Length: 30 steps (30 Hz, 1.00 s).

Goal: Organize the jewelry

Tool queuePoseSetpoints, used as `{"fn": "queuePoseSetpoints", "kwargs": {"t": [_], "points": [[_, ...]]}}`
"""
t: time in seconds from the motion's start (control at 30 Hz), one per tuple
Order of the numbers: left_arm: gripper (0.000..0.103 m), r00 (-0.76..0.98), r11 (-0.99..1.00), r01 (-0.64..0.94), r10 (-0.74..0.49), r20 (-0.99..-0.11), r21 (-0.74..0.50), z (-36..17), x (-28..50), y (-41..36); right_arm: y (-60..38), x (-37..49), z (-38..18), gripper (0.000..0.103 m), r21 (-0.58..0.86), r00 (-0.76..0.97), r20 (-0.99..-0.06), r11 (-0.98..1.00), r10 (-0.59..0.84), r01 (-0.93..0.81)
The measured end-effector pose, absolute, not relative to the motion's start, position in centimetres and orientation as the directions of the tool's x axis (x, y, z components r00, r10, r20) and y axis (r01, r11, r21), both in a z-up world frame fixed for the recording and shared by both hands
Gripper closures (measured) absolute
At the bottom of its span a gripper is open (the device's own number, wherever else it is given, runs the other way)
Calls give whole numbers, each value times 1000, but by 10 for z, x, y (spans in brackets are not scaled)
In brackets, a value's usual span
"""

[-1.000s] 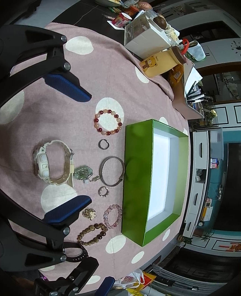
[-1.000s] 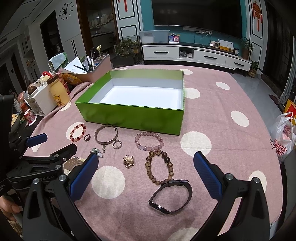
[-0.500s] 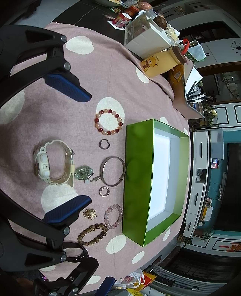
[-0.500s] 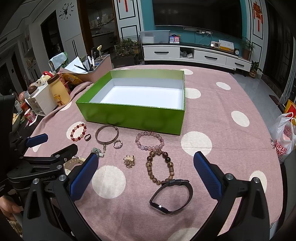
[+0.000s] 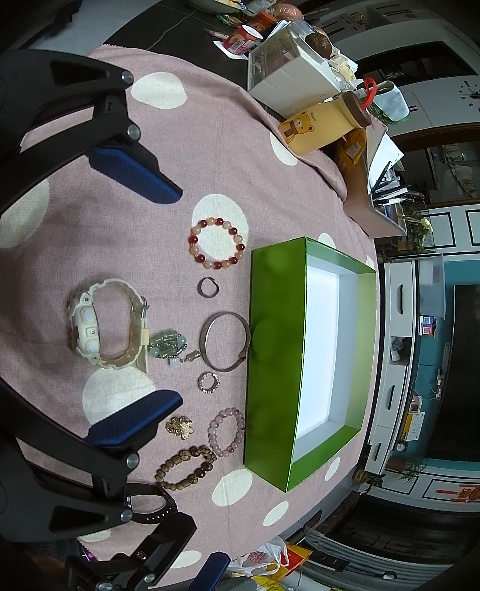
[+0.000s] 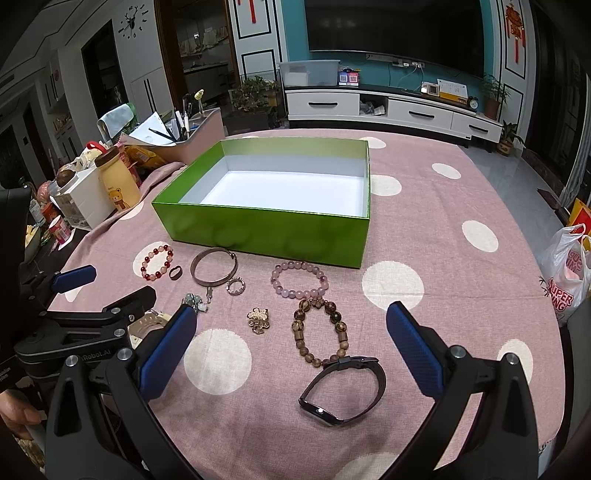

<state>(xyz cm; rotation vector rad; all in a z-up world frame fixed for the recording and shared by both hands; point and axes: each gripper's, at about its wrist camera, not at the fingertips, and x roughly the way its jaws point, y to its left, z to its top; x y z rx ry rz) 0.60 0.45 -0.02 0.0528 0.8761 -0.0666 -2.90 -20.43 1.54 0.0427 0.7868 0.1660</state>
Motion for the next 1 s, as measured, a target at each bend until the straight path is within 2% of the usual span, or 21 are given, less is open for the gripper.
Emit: {"fn": "queuePoseSetpoints", "kwargs": {"t": [0.73,1.0], "points": [[2,638,997,79,-41,-769,13,0,6,4,-204,-29,17,1,99,694,-701,986,164,-133],[2,606,989,61,-146,-782,-137,-4,12,29,-241,-34,21,1,158,719,-675,984,169,-83]]}}
